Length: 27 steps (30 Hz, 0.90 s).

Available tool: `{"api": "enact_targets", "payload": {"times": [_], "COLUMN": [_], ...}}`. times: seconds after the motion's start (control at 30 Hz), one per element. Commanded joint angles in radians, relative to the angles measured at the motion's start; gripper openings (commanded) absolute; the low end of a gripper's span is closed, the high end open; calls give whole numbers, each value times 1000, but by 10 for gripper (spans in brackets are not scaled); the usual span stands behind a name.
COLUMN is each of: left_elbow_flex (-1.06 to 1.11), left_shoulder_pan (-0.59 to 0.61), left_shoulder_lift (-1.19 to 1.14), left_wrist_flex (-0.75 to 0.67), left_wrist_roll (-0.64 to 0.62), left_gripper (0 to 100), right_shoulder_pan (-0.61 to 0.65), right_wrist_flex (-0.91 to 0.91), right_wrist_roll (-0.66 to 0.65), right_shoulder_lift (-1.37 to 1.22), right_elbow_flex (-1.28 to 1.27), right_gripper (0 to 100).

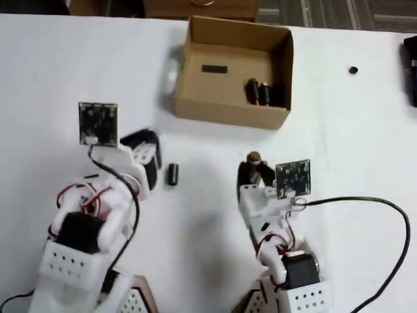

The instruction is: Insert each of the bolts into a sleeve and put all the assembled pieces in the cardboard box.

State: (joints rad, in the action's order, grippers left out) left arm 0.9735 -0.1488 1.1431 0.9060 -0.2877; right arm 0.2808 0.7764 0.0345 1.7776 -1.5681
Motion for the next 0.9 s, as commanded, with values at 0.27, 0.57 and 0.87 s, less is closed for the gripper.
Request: {"api": "enact_targets", "payload": {"times": [0.27,0.57,0.87], "left_elbow_flex": [331,446,501], "left_shoulder_pan": [43,46,49], "left_shoulder_lift": [11,11,12], "left_wrist_flex": [35,-58,-141], "left_wrist_roll": [305,305,304], "left_gripper": [21,21,21], "right_shoulder_pan": [-128,-133,-137], "right_wrist_flex": [36,203,492], "right_wrist_roll": [-133,-132,-135], "right_shoulder_lift": [-255,-1064,-1779], "right_elbow_flex": [344,997,1757], "right_gripper": [19,19,19]}}
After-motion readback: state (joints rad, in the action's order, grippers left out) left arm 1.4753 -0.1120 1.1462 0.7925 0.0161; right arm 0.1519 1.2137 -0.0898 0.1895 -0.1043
